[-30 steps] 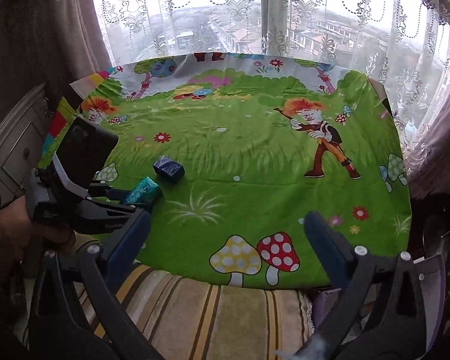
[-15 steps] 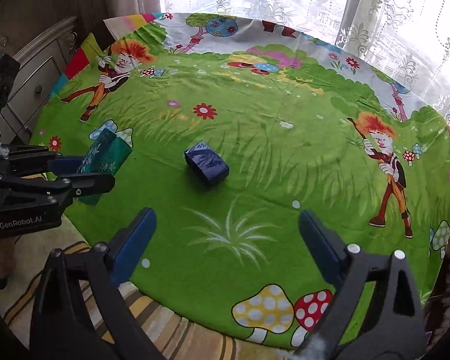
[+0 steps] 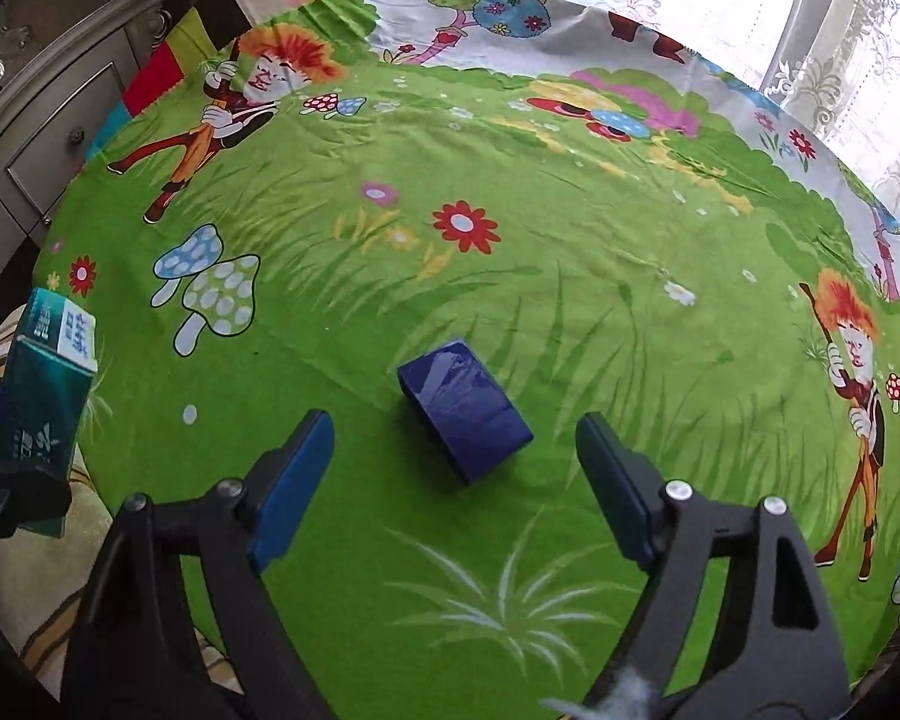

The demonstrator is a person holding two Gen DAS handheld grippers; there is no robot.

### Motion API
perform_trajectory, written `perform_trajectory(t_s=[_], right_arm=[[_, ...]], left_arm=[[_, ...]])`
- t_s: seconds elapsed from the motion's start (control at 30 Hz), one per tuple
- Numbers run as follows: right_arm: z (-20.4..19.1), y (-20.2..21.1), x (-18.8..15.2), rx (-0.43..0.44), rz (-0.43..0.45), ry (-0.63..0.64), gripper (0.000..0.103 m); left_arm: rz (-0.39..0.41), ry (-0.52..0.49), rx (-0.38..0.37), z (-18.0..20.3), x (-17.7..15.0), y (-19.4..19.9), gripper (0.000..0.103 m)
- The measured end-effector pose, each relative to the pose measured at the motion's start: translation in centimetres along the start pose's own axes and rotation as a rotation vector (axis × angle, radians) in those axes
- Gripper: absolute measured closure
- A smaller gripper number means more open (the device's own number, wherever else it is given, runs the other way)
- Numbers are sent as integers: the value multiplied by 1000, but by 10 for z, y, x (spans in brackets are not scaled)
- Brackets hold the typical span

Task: Organize rigid objects
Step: 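Grasp the teal tissue pack with the left tool while the right tool grasps the navy box, then carry the tissue pack and navy box into the purple box and open both tools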

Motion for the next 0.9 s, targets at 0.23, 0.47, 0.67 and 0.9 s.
perform_trajectory(t_s=[0.23, 0.47, 0.67, 0.9], right_arm=[[4, -14, -3, -2, -41, -48, 63], [5, -2, -12, 1, -39, -102, 71], [3, 39, -19, -24, 53, -129, 71], [-4, 83, -46, -63, 144, -143, 71]], left_arm=[[-9, -10, 1, 4, -1, -4, 69], [-15, -9, 5, 4, -2, -6, 69], [-19, -13, 10, 5, -3, -6, 69], [1, -51, 31, 16, -3, 2, 69]])
Point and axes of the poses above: each gripper's, at about its wrist camera, not at the fingertips, and y roughly against the way its jaws point, z to its right, x to its top, the point moved 2 cm from there along -y, roughly the way its jaws point, and after that the axes turned 14 degrees about -y, right-handed, at the moved point
